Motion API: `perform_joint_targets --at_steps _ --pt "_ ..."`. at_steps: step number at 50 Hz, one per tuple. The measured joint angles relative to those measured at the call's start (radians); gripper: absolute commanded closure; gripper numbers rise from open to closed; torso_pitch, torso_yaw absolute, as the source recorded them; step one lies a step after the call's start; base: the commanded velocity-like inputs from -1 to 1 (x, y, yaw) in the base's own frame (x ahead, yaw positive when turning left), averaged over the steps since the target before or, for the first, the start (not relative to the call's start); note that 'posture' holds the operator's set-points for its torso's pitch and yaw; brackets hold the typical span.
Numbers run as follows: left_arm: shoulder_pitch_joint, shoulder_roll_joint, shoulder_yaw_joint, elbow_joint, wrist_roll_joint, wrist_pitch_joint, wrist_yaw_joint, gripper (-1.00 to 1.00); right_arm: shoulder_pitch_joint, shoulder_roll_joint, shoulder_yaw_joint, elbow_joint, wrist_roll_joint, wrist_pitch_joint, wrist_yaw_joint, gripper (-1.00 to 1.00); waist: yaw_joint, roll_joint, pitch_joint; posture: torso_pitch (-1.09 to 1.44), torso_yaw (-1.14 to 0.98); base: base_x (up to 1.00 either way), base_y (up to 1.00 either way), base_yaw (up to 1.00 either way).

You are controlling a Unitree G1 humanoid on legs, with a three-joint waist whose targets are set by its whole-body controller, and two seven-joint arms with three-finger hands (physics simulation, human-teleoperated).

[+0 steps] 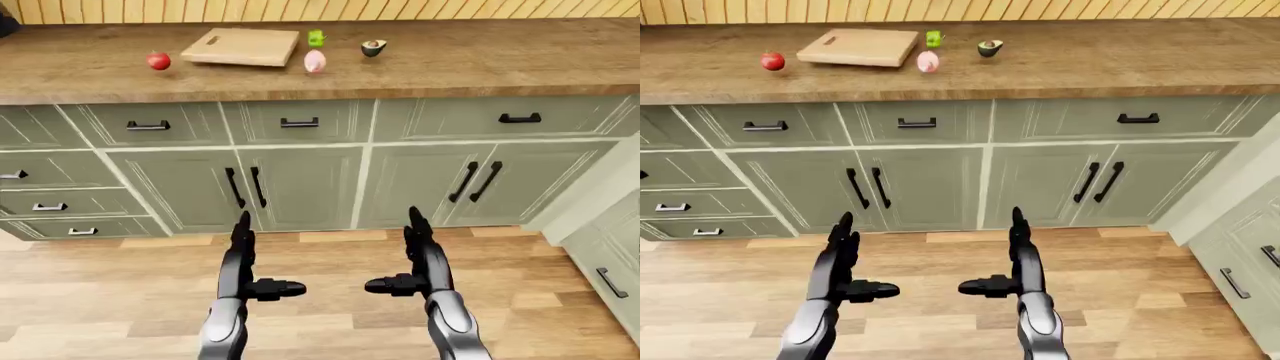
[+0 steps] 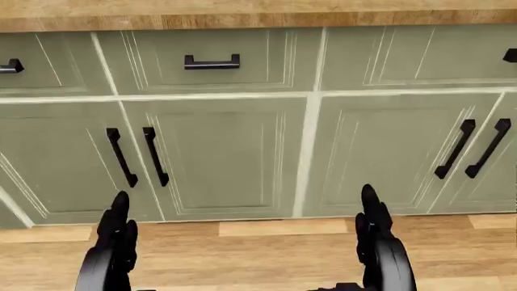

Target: Place the avocado, onion, tomato and bell pepper on the cutting board.

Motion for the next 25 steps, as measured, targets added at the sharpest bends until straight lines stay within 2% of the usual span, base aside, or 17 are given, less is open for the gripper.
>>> perform_joint_targets --at_steps 1,3,5,7,13,20,25 --pt "0.017 -0.002 0.007 -0.048 -0.015 0.012 -0.006 -1.00 0.007 0.001 0.001 -0.023 0.007 -0.005 0.005 -1.00 -0.003 -0.005 -0.011 0.00 0.00 0.00 0.00 0.00" --pt "0.029 -0.002 0.015 -0.160 -0.044 0.015 -0.015 -1.00 0.017 -0.002 -0.005 -0.098 0.022 -0.034 0.017 -1.00 0.008 -0.004 -0.060 0.00 0.00 0.00 0.00 0.00" --pt "0.037 -0.001 0.015 -0.192 -0.044 -0.013 -0.011 -1.00 0.029 -0.001 0.006 -0.124 0.013 -0.072 0.023 -1.00 0.009 -0.009 -0.042 0.00 0.00 0.00 0.00 0.00" --pt "0.085 0.000 0.010 -0.242 -0.032 -0.027 -0.012 -1.00 0.063 0.004 0.023 -0.161 -0.016 -0.102 0.018 -1.00 0.006 -0.006 -0.053 0.00 0.00 0.00 0.00 0.00" --pt "0.193 -0.005 -0.011 -0.493 0.067 -0.013 -0.004 -1.00 0.116 0.012 0.026 -0.300 -0.017 -0.102 0.000 -1.00 0.007 -0.003 -0.052 0.00 0.00 0.00 0.00 0.00" --pt "0.312 -0.014 -0.081 -0.856 0.134 -0.016 -0.038 -1.00 0.150 0.004 -0.014 -0.600 -0.010 -0.050 0.005 -1.00 0.011 -0.005 -0.071 0.00 0.00 0.00 0.00 0.00" --pt "0.349 -0.011 -0.100 -0.923 0.132 -0.054 -0.039 -1.00 0.232 0.015 0.051 -0.745 -0.057 -0.101 0.038 -1.00 0.012 -0.003 -0.072 0.00 0.00 0.00 0.00 0.00"
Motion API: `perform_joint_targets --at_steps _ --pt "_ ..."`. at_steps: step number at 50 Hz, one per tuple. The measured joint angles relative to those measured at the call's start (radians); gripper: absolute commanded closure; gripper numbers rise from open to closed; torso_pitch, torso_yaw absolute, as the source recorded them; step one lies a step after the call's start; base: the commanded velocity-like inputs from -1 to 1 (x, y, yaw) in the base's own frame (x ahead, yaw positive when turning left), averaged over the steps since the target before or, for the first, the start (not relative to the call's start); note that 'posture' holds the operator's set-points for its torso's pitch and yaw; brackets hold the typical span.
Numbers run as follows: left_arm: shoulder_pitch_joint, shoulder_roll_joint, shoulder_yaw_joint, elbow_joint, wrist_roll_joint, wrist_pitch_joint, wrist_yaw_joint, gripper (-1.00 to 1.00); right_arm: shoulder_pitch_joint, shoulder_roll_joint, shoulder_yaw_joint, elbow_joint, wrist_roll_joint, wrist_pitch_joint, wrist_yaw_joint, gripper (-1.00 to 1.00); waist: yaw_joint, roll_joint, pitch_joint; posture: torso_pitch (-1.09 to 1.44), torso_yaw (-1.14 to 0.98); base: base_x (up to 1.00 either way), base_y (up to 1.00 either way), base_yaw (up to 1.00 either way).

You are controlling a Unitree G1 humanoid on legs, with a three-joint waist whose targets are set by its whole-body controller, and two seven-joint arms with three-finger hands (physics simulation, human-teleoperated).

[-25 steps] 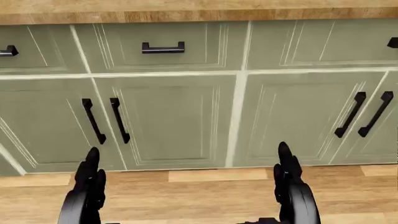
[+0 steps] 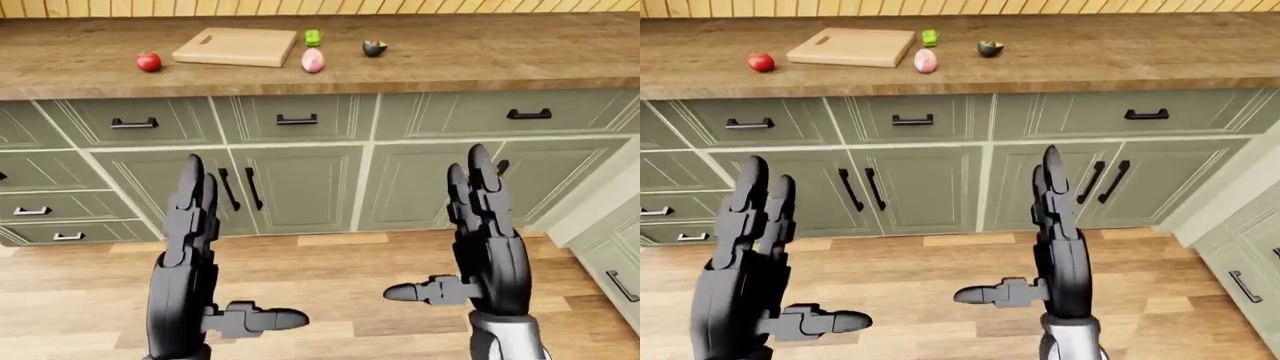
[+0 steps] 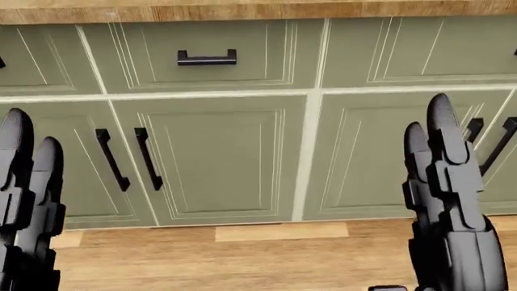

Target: Place the avocado, onion, tomato and bell pepper on the cutting board.

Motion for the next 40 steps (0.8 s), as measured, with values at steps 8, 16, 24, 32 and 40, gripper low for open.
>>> perform_joint_targets --at_steps 8,16,24,32,40 --pt "0.080 0.007 -0.023 -0.105 0.019 -0.133 0.049 -1.00 0.084 -0.012 0.043 -0.159 -0.009 -0.081 0.032 -1.00 -0.003 -0.005 0.008 0.00 0.00 0.00 0.00 0.00" --pt "0.103 0.023 -0.047 -0.123 0.015 -0.189 0.065 -1.00 0.106 -0.020 0.062 -0.176 -0.013 -0.150 0.038 -1.00 -0.005 -0.001 0.014 0.00 0.00 0.00 0.00 0.00" --pt "0.097 0.028 -0.058 -0.120 0.022 -0.186 0.085 -1.00 0.088 -0.004 0.032 -0.183 0.067 -0.079 0.025 -1.00 -0.003 -0.001 0.015 0.00 0.00 0.00 0.00 0.00" --pt "0.096 0.033 -0.061 -0.116 0.025 -0.176 0.092 -1.00 0.025 0.043 -0.112 -0.247 0.154 -0.039 -0.047 -1.00 -0.001 0.000 0.013 0.00 0.00 0.00 0.00 0.00" --pt "0.098 0.026 -0.053 -0.134 0.014 -0.180 0.100 -1.00 0.005 0.059 -0.148 -0.242 0.179 -0.025 -0.098 -1.00 -0.002 0.000 0.011 0.00 0.00 0.00 0.00 0.00"
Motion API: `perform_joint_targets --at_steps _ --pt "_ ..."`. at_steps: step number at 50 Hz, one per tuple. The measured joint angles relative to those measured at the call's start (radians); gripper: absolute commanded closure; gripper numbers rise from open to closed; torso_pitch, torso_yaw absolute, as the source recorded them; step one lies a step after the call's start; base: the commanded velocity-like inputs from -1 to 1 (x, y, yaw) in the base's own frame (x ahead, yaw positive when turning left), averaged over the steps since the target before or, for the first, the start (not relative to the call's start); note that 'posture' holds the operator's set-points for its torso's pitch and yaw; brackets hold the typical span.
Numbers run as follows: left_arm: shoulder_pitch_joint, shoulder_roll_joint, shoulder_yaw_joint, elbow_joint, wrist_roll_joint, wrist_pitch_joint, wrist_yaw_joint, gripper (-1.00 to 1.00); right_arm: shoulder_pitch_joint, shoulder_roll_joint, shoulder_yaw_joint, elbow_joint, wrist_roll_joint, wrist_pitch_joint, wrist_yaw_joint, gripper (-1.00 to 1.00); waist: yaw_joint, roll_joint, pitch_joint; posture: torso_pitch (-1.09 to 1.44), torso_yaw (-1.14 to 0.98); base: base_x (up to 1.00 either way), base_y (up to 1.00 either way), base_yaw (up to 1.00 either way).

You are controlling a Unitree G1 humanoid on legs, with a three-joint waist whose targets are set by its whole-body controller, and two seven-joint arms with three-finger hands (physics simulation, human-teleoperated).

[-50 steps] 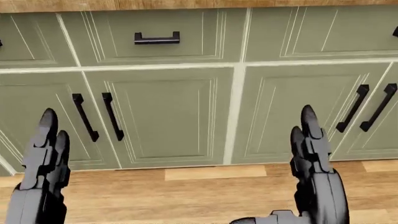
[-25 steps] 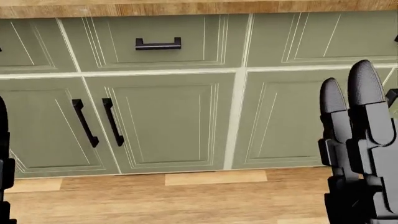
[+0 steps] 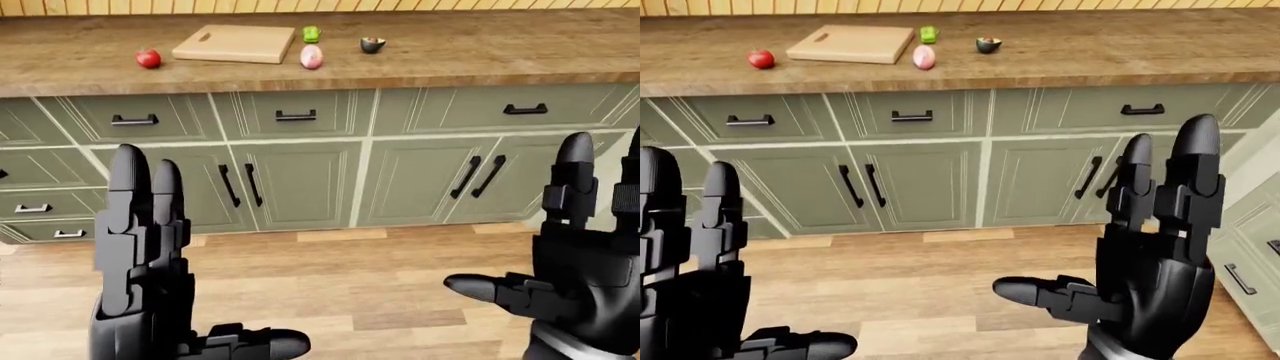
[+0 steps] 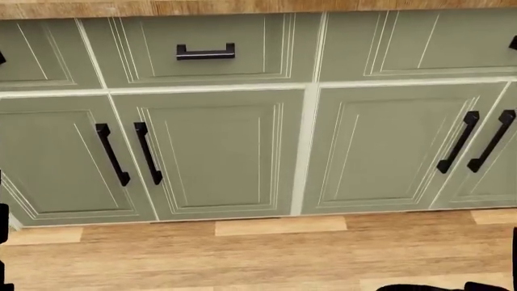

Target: Place the avocado, onion, tomato and bell pepper on the cutting board.

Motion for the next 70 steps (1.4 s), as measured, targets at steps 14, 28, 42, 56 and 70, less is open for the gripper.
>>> perform_joint_targets --at_steps 14,28,42,56,70 --pt "0.006 0.000 0.000 0.002 -0.003 -0.006 0.000 -1.00 0.003 -0.003 0.019 0.022 -0.035 -0.005 -0.004 -1.00 0.001 0.000 -0.001 0.00 0.00 0.00 0.00 0.00" --pt "0.005 0.004 -0.010 0.001 -0.002 -0.007 0.000 -1.00 0.002 -0.005 0.013 0.027 -0.034 0.002 -0.013 -1.00 -0.007 0.048 0.026 0.00 0.00 0.00 0.08 0.00" --pt "0.008 0.007 -0.024 0.011 -0.003 -0.006 0.005 -1.00 0.004 -0.008 0.013 0.029 -0.031 0.005 -0.009 -1.00 -0.018 -0.014 0.041 0.00 0.00 0.00 0.15 0.00" --pt "0.011 0.014 -0.004 0.021 -0.006 -0.006 0.010 -1.00 0.002 -0.001 0.032 0.046 -0.035 0.020 -0.009 -1.00 0.000 0.059 0.040 0.00 0.00 0.00 0.15 0.00" --pt "0.008 0.011 -0.028 0.023 -0.002 0.001 0.003 -1.00 0.004 -0.007 0.010 0.042 -0.032 0.030 -0.024 -1.00 -0.018 -0.033 0.031 0.00 0.00 0.00 0.15 0.00"
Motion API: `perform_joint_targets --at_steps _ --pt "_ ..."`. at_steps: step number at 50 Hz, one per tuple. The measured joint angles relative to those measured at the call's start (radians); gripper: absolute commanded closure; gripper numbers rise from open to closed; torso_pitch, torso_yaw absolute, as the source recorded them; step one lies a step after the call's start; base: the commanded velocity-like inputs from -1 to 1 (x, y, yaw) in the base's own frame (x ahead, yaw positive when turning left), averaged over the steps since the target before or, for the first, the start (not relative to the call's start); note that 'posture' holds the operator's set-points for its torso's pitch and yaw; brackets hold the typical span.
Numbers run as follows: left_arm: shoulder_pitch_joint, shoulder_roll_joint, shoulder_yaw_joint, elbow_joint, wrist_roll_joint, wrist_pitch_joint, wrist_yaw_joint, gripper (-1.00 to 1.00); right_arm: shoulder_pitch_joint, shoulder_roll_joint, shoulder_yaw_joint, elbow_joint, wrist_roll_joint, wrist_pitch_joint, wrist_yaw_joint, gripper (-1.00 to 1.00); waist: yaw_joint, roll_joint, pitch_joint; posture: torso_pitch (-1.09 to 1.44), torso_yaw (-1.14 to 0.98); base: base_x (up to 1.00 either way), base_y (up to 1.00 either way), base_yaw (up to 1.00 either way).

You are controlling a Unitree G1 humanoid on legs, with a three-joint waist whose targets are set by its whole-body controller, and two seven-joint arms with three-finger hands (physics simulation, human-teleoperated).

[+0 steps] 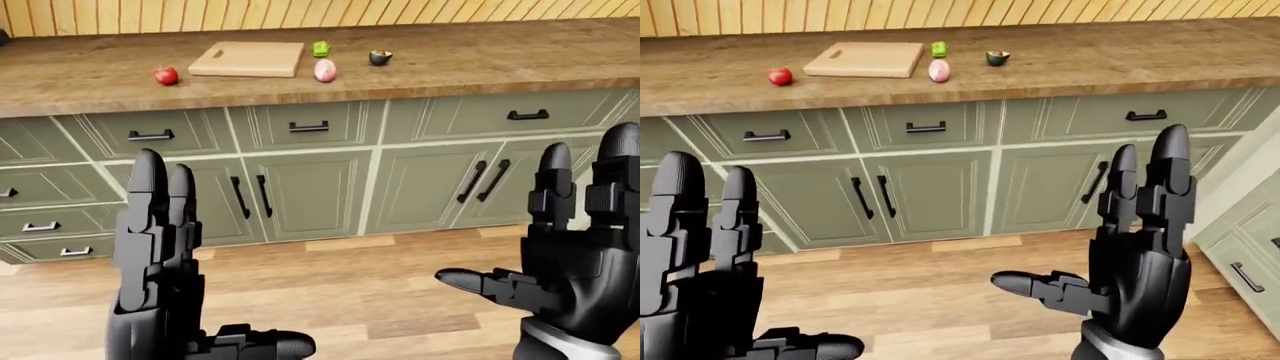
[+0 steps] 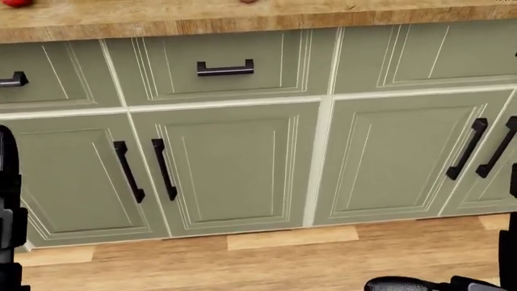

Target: Place the avocado, onion, tomato and bell pepper on the cutting board.

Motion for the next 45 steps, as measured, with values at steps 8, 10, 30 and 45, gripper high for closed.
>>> perform_joint_targets --at_steps 8,10,30,45 --pt "-0.004 0.004 -0.005 -0.015 0.005 -0.013 0.005 -1.00 -0.008 -0.002 0.003 -0.010 -0.002 -0.004 -0.002 -1.00 0.001 0.087 0.010 0.00 0.00 0.00 0.15 0.00" --pt "-0.006 0.010 0.004 -0.010 0.004 -0.015 0.009 -1.00 -0.009 0.005 0.014 -0.004 -0.004 -0.005 0.001 -1.00 0.011 0.104 0.001 0.00 0.00 0.00 0.15 0.00" --pt "-0.001 0.008 -0.008 0.000 0.003 -0.010 0.009 -1.00 -0.013 -0.005 0.008 0.019 -0.028 -0.001 -0.005 -1.00 0.004 0.024 0.003 0.00 0.00 0.00 0.15 0.00" --pt "-0.001 0.014 -0.001 -0.001 0.006 -0.014 0.022 -1.00 -0.015 -0.003 0.029 0.024 -0.033 -0.002 0.001 -1.00 0.034 0.039 0.009 0.00 0.00 0.00 0.03 0.30"
